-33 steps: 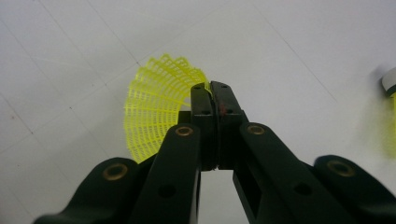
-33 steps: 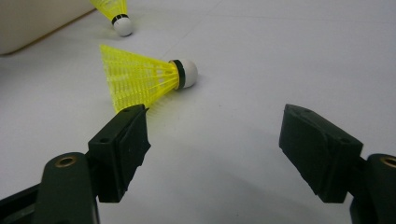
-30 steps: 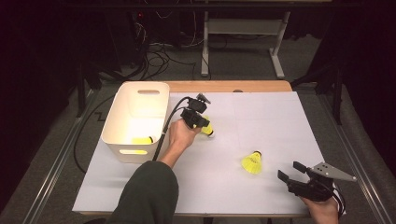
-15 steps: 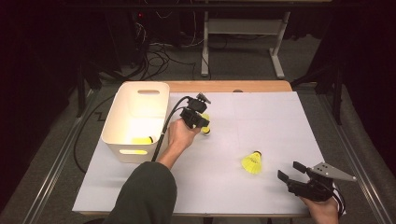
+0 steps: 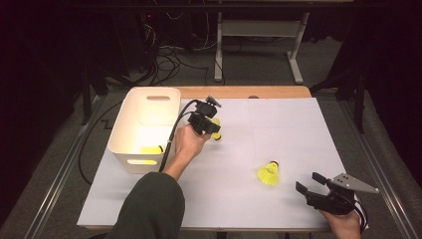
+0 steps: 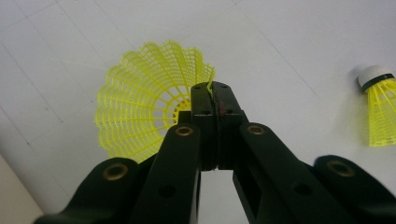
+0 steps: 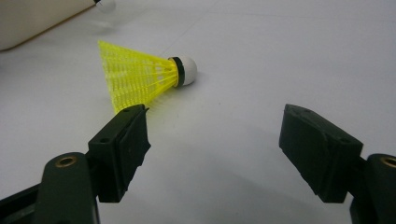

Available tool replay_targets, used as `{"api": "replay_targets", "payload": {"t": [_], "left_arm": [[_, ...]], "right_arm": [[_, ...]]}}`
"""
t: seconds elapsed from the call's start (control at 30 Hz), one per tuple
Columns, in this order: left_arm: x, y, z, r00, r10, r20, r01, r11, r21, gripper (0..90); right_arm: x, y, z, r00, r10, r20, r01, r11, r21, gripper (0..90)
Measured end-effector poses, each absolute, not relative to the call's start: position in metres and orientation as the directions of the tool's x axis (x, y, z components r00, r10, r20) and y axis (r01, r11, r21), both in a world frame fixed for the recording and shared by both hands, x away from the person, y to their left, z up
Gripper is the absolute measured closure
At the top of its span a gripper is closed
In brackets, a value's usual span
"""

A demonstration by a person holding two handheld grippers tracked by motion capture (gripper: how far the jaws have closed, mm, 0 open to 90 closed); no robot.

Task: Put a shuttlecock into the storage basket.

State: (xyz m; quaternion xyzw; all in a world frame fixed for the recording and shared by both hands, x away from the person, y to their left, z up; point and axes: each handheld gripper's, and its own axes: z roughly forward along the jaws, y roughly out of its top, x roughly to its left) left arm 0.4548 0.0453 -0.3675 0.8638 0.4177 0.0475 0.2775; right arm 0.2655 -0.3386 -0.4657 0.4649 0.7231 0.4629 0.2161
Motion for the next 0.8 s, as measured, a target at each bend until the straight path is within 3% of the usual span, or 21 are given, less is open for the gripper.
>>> {"api": "replay_targets", "payload": {"t": [0.8], "left_arm": [[0.447, 0.049, -0.34, 0.641, 0.76, -0.111, 0.682, -0.497, 0.537, 89.8]], "right_arm": [[0.265, -0.339, -0.465, -0.476, 0.871, 0.12, 0.472, 0.138, 0.87, 24.7]]}}
